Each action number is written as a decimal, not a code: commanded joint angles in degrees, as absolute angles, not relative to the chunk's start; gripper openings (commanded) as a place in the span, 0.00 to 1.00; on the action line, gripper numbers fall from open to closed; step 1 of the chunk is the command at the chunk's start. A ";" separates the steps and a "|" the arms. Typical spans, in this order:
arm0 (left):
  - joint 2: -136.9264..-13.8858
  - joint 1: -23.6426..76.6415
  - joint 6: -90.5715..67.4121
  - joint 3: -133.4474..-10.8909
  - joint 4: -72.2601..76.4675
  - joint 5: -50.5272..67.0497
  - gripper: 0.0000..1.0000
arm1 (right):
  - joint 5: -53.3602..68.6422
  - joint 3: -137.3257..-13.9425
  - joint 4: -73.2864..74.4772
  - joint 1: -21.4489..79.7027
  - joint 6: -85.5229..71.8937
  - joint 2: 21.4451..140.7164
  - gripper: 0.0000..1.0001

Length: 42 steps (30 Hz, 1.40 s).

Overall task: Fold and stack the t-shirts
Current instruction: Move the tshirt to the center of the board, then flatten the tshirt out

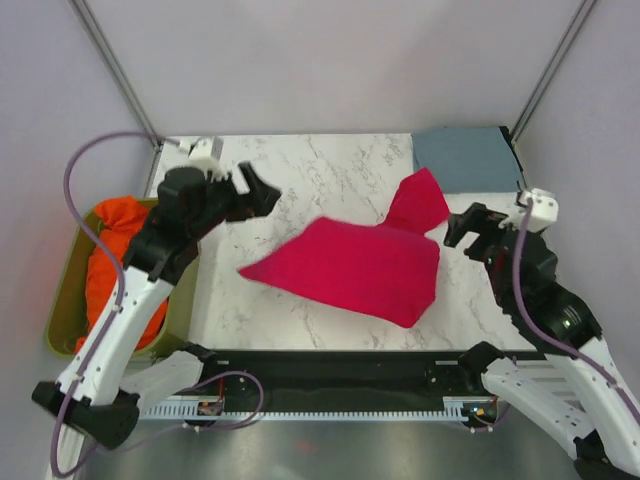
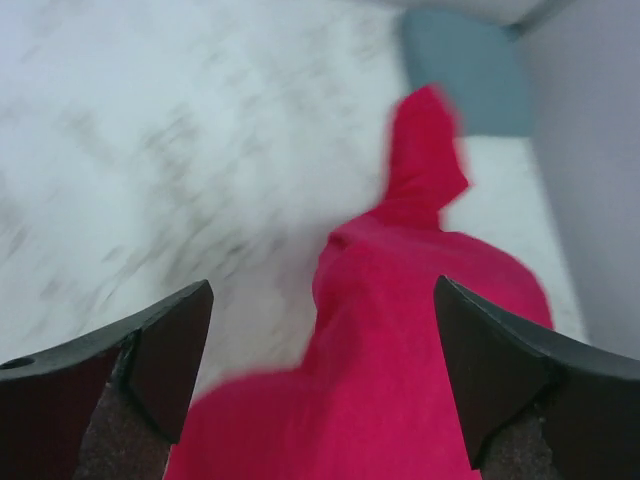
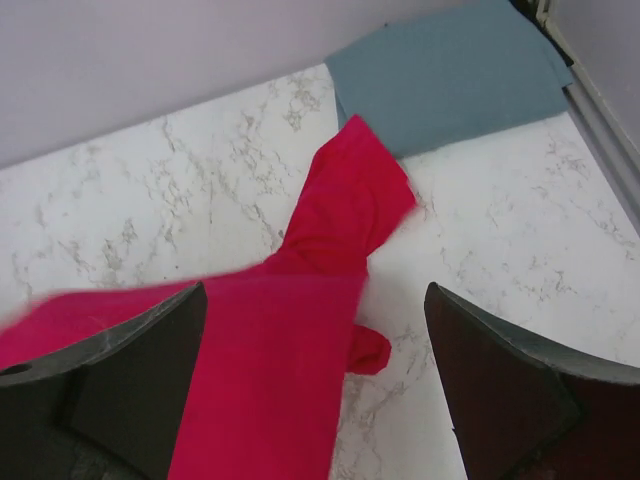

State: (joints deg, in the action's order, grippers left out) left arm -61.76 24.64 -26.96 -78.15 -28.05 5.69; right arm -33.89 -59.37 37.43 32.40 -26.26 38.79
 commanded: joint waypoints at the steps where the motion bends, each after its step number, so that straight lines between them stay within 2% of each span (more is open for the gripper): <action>1: -48.01 17.95 -33.48 -63.39 -34.36 -12.21 1.00 | -36.57 -60.21 41.31 32.26 -27.77 33.41 0.98; 2: -45.03 14.01 -33.40 -62.15 -35.15 -10.30 1.00 | -33.69 -58.73 40.79 32.34 -27.51 33.14 0.98; 4: -43.86 12.66 -32.44 -61.26 -35.51 -9.23 0.99 | -30.26 -57.66 40.52 32.26 -27.42 35.67 0.98; 8: -48.85 14.84 -29.01 -62.66 -34.28 2.77 0.82 | -27.78 -54.94 41.13 32.26 -29.79 44.72 0.98; 9: -52.87 17.29 -28.57 -63.45 -34.28 2.99 0.81 | -27.95 -54.58 40.87 32.26 -30.14 48.39 0.98; 13: -63.70 41.58 -28.73 -65.91 -34.19 -8.94 0.79 | -31.81 -52.74 38.77 29.81 -31.29 53.52 0.98; 14: -65.63 44.27 -30.57 -66.35 -33.93 -10.88 0.78 | -31.82 -52.39 38.15 28.14 -31.29 54.05 0.98; 16: -71.68 50.50 -33.03 -66.53 -31.21 -9.33 0.74 | -25.96 -52.03 36.22 20.27 -30.24 55.63 0.98; 17: -73.98 52.71 -33.39 -66.36 -29.64 -8.88 0.74 | -22.97 -51.68 35.34 16.65 -29.71 56.24 0.98; 18: -75.92 55.08 -33.31 -65.92 -26.40 -8.44 0.74 | -14.50 -51.51 33.85 12.78 -28.49 57.82 0.98; 19: -80.81 59.63 -33.75 -66.01 -25.58 -8.44 0.74 | -10.50 -51.33 32.97 5.17 -28.04 58.70 0.98; 22: -88.39 66.06 -34.89 -69.07 -24.53 -8.70 0.74 | -0.30 -51.15 31.38 -4.63 -29.08 63.01 0.98; 25: -95.35 70.12 -36.47 -71.80 -22.86 -7.13 0.75 | 5.96 -50.19 27.87 -7.37 -32.07 64.68 0.98; 33: -108.53 76.72 -37.44 -79.01 -20.30 -3.95 0.76 | 4.57 -49.75 25.58 -8.79 -32.96 64.78 0.98; 37: -111.79 77.17 -37.44 -80.94 -20.04 -4.48 0.73 | 4.83 -47.56 24.70 -8.79 -32.78 64.51 0.98; 40: -114.25 77.25 -37.44 -81.83 -20.13 -3.61 0.66 | 4.92 -46.67 24.52 -8.88 -32.34 64.60 0.98; 42: -115.04 77.34 -37.70 -81.91 -20.21 -3.17 0.65 | 4.92 -46.50 24.52 -8.88 -32.17 64.51 0.98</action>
State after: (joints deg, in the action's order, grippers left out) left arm -113.43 77.19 -35.73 -79.96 -21.89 -3.86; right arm 4.29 -47.05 26.55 -8.60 -31.99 65.54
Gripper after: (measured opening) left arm 0.653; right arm 0.982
